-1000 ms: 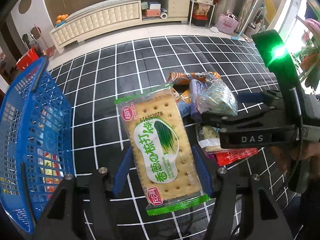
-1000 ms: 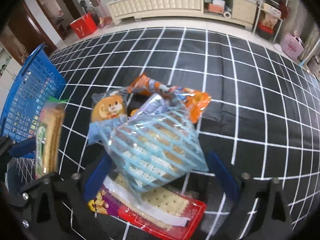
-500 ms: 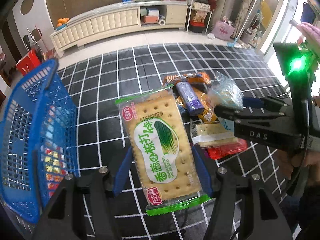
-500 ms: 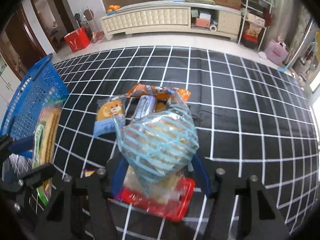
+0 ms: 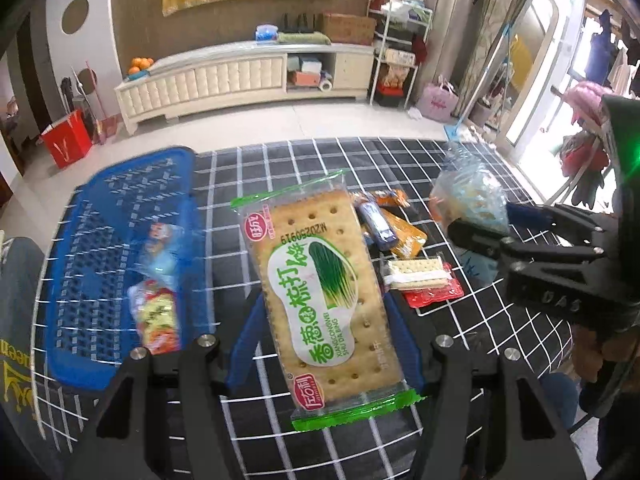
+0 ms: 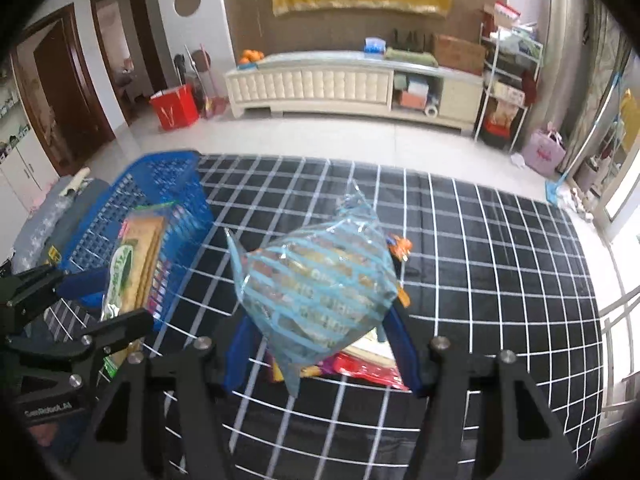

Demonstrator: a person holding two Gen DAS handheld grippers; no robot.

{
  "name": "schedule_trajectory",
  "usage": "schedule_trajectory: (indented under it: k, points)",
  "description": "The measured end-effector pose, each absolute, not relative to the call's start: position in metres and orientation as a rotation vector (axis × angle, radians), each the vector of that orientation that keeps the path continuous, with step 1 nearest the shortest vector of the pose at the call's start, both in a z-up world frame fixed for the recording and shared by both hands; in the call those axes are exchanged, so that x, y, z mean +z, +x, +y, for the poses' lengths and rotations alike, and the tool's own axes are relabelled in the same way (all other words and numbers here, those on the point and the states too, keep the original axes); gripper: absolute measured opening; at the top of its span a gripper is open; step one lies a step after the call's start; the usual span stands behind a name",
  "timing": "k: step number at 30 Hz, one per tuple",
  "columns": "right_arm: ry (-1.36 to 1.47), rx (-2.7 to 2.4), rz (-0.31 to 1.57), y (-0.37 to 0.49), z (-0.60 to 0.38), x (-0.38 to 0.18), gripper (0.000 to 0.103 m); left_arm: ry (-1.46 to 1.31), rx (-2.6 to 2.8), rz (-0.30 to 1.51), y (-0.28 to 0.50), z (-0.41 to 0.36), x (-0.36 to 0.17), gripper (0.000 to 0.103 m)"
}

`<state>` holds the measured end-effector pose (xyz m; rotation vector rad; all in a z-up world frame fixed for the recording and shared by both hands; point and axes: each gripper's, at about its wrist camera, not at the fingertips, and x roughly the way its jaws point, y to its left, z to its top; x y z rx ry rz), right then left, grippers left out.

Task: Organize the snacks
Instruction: 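Carry the cracker pack into the basket and open the left tool while the right tool carries the striped bag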

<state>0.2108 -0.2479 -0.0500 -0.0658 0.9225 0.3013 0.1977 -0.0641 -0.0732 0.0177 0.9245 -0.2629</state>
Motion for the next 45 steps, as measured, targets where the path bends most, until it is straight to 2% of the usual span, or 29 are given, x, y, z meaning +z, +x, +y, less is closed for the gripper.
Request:
schedule_trajectory:
  k: [14,22,34,45]
  points:
    - [-0.025,0.423,0.862,0.193,-0.171,-0.015,0.065,0.089,-0.174,0.803,0.161,0.024,-0.026,0.058]
    - [-0.030,0.519,0.872,0.193,-0.129,-0.015,0.065,0.088,-0.121,0.784,0.152,0.060,-0.017,0.058]
    - [-0.066,0.553,0.930,0.215,-0.077,-0.032,0.065,0.072,-0.072,0.835,0.182,0.108,-0.031,0.058]
    - [-0.092,0.519,1.010,0.247,-0.046,-0.065,0.065,0.152,-0.152,0.961,0.234,0.114,-0.082,0.057]
